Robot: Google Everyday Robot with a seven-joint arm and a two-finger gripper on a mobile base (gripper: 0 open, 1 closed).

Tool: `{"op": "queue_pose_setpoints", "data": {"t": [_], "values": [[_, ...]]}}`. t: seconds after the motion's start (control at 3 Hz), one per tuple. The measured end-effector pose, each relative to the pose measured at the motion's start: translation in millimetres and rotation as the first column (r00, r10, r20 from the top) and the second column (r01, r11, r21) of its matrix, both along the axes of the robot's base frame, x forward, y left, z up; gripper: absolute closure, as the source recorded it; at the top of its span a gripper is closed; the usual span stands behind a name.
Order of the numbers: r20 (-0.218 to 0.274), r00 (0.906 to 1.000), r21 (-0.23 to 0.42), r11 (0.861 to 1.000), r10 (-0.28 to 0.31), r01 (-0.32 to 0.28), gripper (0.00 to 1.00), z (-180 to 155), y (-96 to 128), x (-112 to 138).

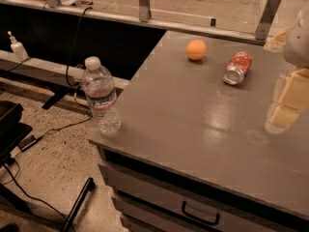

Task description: Move orange near water bottle

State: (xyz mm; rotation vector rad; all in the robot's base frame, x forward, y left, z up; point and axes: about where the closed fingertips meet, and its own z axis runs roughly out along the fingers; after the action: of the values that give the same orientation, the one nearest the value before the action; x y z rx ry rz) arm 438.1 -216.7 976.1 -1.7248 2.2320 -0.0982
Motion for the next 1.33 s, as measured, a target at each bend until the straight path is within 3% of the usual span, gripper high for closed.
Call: {"op": "queue_pose_setpoints", "data": {"t": [0.67,1.0,1.33], "values": [[0.016,0.9999,0.030,1.000,-0.005,0.005,0.00,-3.8,4.7,28.1],[0.061,0.9980,0.090,0.996,-0.018,0.012,0.00,0.0,9.0,70.3],[0.135,0.9871,0.217,0.975,-0.086,0.055,0.00,3.7,12.2,146.9]]}}
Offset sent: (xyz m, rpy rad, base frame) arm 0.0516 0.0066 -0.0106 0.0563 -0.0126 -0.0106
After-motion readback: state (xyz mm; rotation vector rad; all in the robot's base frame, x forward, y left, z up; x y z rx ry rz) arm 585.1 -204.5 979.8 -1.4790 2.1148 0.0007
